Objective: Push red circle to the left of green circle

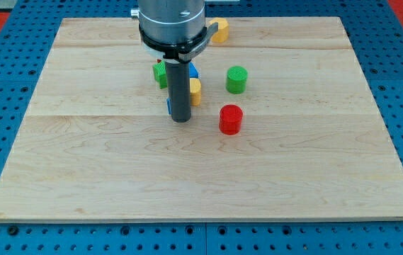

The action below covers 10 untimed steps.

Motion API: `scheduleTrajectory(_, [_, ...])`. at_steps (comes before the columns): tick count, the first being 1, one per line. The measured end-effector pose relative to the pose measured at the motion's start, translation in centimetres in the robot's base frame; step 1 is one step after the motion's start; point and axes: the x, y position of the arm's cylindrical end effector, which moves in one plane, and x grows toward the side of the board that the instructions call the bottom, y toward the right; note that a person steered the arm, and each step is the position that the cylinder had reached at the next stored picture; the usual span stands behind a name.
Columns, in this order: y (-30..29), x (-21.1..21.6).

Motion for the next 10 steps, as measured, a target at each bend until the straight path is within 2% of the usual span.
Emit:
scheduleTrajectory(2, [-0.4, 0.3])
scheduleTrajectory(4, [3.0, 4.4])
scheduleTrajectory(7, [10.1, 4.7])
scheduleTrajectory(10, [10.1, 4.8])
